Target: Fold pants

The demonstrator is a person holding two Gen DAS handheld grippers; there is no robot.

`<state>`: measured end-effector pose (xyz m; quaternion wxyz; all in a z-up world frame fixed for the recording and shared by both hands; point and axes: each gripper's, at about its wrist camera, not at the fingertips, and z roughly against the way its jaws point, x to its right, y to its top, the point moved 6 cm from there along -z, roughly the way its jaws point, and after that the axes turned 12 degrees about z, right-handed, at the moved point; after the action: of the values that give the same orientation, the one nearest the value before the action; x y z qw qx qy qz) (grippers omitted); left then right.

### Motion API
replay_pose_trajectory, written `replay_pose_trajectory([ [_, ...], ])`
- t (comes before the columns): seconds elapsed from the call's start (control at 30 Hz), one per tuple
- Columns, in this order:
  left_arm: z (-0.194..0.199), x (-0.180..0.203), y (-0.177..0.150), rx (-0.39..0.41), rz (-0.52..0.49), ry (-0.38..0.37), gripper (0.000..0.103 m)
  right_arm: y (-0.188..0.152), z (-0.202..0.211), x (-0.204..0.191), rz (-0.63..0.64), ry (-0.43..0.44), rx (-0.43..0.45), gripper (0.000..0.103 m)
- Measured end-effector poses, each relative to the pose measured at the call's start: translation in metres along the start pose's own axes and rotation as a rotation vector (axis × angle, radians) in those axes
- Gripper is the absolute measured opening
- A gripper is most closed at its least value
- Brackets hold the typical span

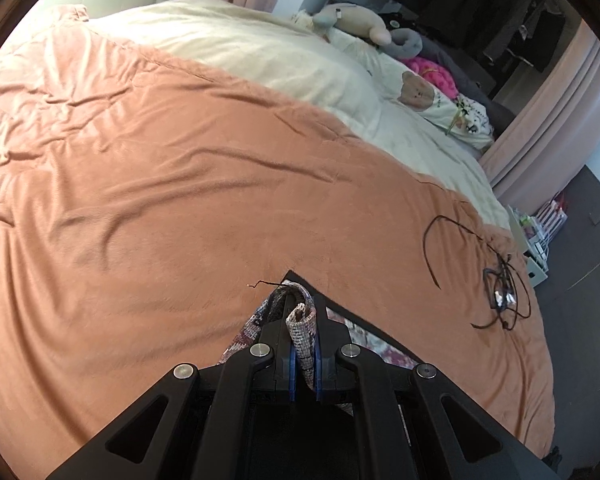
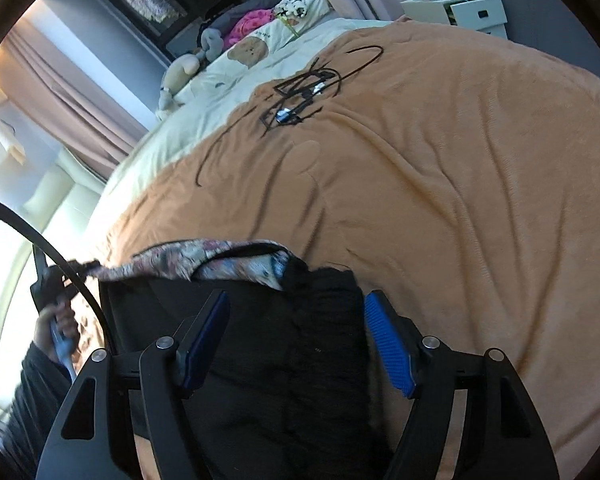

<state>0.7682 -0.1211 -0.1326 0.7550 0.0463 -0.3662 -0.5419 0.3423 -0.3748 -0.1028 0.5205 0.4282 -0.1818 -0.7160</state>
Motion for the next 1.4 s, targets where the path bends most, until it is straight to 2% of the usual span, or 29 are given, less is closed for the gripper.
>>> replay_pose_trajectory([
  [0.07,-0.011,0.002,0.001,-0.013,-0.007,0.012,0.007,-0.002,0.004,0.000,0.012,-0.021,-0.008,0.069],
  [0.1,-0.018,0.003,0.001,-0.025,-0.017,0.034,0.014,-0.003,0.006,-0.001,0.015,-0.026,-0.012,0.069],
  [0.13,-0.021,0.002,0.000,-0.030,-0.028,0.058,0.030,-0.004,0.008,-0.001,0.017,-0.026,-0.016,0.069],
  [0.17,-0.022,0.002,0.000,-0.030,-0.035,0.063,0.042,-0.004,0.010,-0.002,0.019,-0.025,-0.020,0.069],
  [0.2,-0.020,0.002,-0.002,-0.026,-0.039,0.057,0.064,-0.006,0.013,-0.002,0.021,-0.025,-0.024,0.069],
  [0.23,-0.016,0.000,-0.002,-0.012,-0.040,0.050,0.077,-0.009,0.015,-0.004,0.027,-0.029,-0.027,0.069],
  [0.27,-0.012,-0.001,-0.002,0.002,-0.043,0.049,0.080,-0.011,0.017,-0.005,0.034,-0.037,-0.030,0.069],
  [0.6,0.039,-0.036,-0.022,-0.023,-0.081,0.076,0.081,-0.020,0.025,0.001,0.025,-0.032,-0.079,0.069],
  [0.77,0.077,-0.055,-0.033,-0.029,-0.078,0.079,0.081,-0.026,0.040,-0.001,0.023,-0.020,-0.083,0.074],
  [0.97,0.115,-0.072,-0.053,-0.043,-0.064,0.077,0.081,-0.036,0.058,-0.007,0.018,-0.007,-0.088,0.075],
  [1.17,0.143,-0.093,-0.079,-0.061,-0.013,0.073,0.081,-0.046,0.076,-0.015,0.008,-0.014,-0.087,0.075],
  [1.4,0.167,-0.112,-0.110,-0.086,0.062,0.022,0.081,-0.056,0.092,-0.021,-0.018,0.023,-0.083,0.075],
])
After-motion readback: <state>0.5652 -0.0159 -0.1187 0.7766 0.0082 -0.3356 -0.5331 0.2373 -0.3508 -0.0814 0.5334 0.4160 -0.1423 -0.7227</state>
